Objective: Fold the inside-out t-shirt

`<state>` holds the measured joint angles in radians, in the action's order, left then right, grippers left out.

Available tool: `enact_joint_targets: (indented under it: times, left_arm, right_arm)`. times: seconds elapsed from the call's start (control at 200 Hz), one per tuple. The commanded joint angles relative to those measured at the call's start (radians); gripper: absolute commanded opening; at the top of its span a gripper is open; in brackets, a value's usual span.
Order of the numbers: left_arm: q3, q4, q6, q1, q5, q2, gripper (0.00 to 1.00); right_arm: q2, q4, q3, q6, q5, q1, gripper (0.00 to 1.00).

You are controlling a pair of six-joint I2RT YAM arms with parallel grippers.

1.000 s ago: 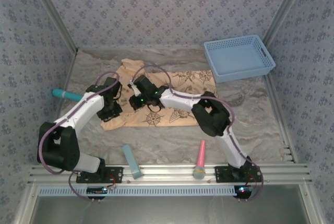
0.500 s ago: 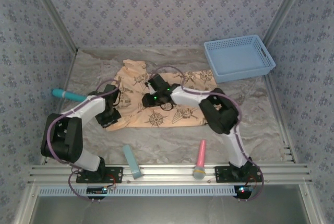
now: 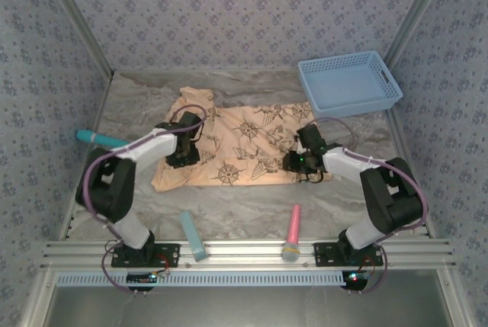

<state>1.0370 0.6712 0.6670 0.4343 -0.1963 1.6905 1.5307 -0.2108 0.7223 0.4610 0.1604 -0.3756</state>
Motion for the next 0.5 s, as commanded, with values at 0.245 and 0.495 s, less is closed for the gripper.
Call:
enact_joint_targets:
  times: [0.245, 0.495]
  left_arm:
    - [-0.146, 0.046, -0.012, -0.009, -0.077, -0.020, 0.27]
    - [-0.183, 0.159, 0.001, -0.029, -0.046, -0.150, 0.30]
  right_arm:
    - [-0.059, -0.054, -0.155, 0.180, -0.107, -0.037, 0.36]
    - [-0.237, -0.200, -0.187, 0.357, -0.235, -0.210, 0.37]
